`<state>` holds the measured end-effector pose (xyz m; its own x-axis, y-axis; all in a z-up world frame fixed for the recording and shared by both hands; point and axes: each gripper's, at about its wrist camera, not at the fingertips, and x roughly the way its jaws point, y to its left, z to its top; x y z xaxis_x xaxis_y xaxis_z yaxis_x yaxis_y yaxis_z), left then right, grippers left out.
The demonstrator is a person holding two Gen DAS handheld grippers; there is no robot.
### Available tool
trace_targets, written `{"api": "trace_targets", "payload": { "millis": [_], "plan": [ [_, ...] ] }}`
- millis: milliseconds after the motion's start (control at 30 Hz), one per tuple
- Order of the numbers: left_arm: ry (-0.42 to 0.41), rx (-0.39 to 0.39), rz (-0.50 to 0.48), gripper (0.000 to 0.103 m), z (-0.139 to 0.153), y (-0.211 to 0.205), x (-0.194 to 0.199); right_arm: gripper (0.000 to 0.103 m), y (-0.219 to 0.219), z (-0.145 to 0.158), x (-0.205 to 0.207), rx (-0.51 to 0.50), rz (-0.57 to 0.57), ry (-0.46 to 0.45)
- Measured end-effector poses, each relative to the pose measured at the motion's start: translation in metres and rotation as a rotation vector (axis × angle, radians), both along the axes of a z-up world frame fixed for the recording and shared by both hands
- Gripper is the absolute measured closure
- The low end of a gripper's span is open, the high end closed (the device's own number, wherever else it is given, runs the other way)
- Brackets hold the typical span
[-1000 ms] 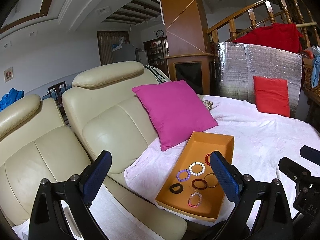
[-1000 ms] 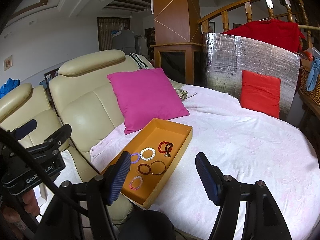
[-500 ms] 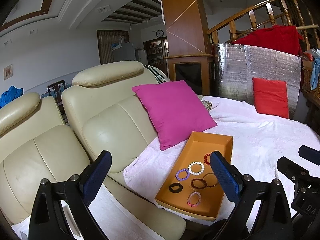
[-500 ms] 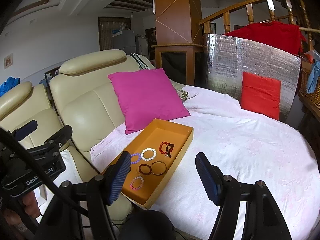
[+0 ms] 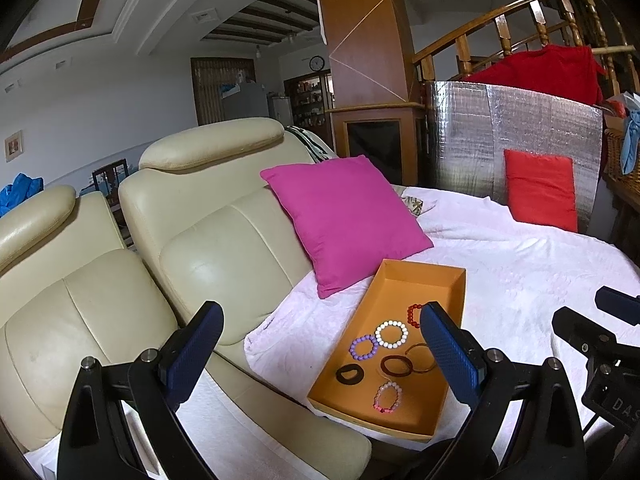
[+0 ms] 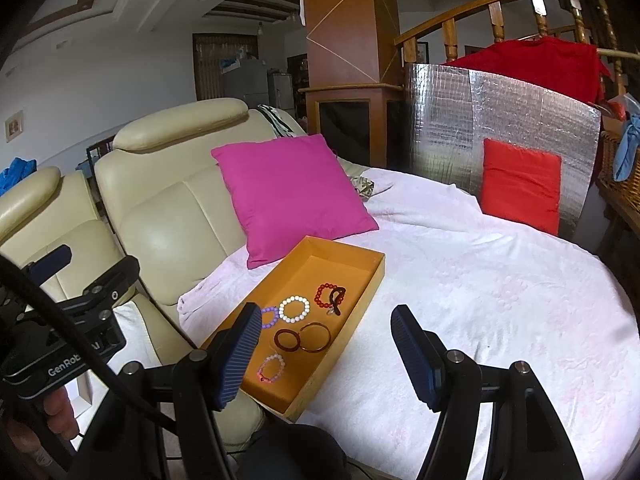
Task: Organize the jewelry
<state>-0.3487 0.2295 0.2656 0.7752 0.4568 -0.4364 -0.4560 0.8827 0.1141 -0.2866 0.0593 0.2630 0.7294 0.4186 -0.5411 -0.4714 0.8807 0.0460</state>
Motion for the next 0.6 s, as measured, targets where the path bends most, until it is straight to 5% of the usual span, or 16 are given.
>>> {"api": "trace_targets", "payload": {
  "millis": [600],
  "plan": [
    [0.04, -0.001, 0.018, 0.005, -0.012, 0.014, 0.024, 0.032, 0.022, -0.017, 0.032, -0.023, 0.023, 0.023]
  ]
}}
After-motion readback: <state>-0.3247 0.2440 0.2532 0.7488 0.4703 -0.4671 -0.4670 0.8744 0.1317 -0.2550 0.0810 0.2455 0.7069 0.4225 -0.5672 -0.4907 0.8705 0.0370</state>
